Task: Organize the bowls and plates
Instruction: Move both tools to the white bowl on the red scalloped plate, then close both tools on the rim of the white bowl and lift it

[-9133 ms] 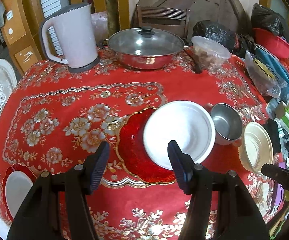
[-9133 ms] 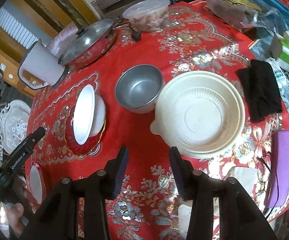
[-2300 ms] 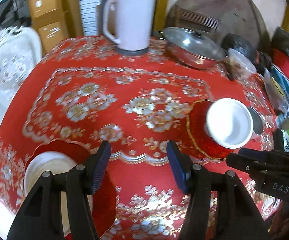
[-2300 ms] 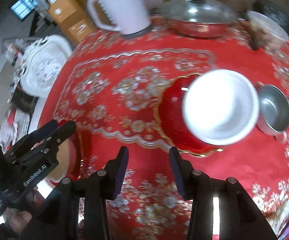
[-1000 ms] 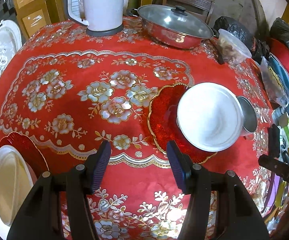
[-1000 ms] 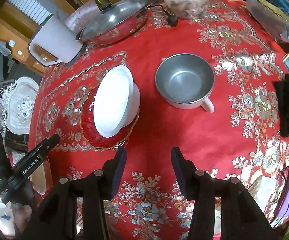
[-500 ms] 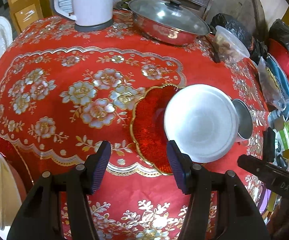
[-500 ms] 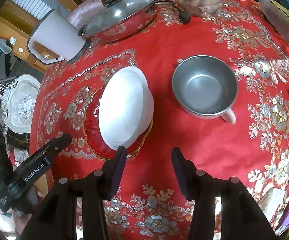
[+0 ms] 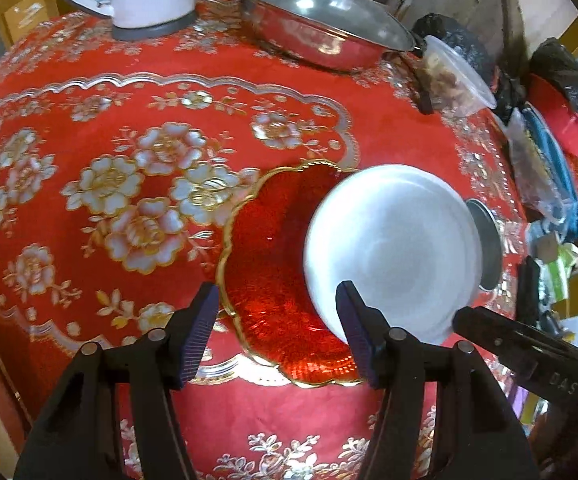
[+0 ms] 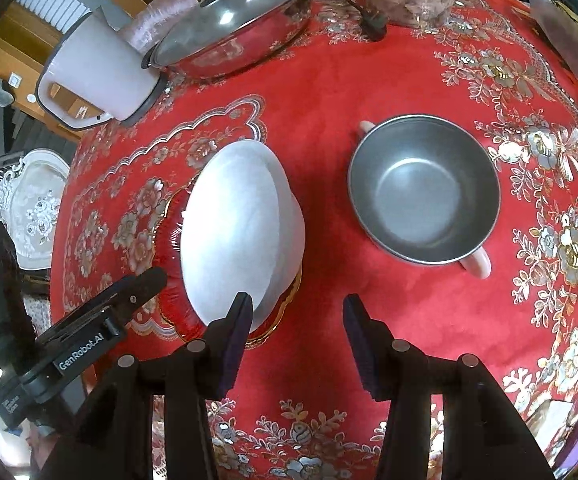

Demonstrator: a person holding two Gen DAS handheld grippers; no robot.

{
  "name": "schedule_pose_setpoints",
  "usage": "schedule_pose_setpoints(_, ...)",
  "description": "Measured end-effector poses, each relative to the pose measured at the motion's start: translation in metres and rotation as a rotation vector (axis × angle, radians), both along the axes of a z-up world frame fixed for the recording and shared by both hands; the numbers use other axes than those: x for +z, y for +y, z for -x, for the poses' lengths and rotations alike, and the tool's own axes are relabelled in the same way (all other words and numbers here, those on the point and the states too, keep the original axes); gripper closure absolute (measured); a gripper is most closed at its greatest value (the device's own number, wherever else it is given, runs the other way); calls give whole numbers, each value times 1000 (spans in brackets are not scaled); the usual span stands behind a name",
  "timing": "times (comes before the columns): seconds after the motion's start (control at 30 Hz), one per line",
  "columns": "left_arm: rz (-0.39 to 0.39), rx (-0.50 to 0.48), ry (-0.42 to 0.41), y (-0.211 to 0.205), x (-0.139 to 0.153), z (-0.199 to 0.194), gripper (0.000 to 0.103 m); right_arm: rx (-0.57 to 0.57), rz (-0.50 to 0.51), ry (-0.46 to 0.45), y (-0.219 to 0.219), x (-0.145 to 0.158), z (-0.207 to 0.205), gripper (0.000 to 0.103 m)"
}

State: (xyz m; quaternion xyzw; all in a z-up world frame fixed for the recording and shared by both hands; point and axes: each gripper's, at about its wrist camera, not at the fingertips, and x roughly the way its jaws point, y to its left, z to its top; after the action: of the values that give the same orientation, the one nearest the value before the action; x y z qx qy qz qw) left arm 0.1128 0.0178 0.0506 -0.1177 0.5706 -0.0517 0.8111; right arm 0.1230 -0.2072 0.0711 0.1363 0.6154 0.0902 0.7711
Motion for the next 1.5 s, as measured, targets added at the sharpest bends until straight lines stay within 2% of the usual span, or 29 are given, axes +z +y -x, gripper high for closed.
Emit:
schedule_pose_setpoints(0.23, 103, -68, 27, -5, -10, -10, 41, -3, 4, 9, -3, -6, -7, 50)
schedule_pose_setpoints(0.5, 129, -58, 70, -3, -23, -22, 40, 5, 7, 20, -2, -12, -16, 50)
schedule_pose_setpoints(1.03, 94, -88, 104, -16, -34, -33, 40, 21, 29, 0, 3, -18, -36, 51)
schedule_pose_setpoints(1.13, 77, -95, 98, -19, -34, -33, 40, 23, 28, -1, 4, -18, -37, 61)
schedule_pose_setpoints(1.2, 65, -99, 95, -21, -34, -34, 40, 35, 19, -2, 5, -18, -37, 63)
schedule_pose_setpoints(1.27, 56, -103, 94, -25, -35, -37, 41, 40, 22, -7, 7, -17, -38, 80)
schedule_pose_setpoints(1.33, 48, -111, 88, -28, -35, -38, 43, 42, 20, -12, 7, -16, -38, 84)
schedule_pose_setpoints(1.37, 44, -115, 80, -30, -35, -38, 47, 42, 14, -13, 7, -16, -38, 87)
schedule_pose_setpoints(1.43, 20, -134, 71, -37, -36, -40, 65, 36, -3, -8, 6, -17, -37, 88)
schedule_pose_setpoints(1.5, -5, -151, 70, -41, -37, -39, 69, 35, -13, -5, 6, -16, -36, 91)
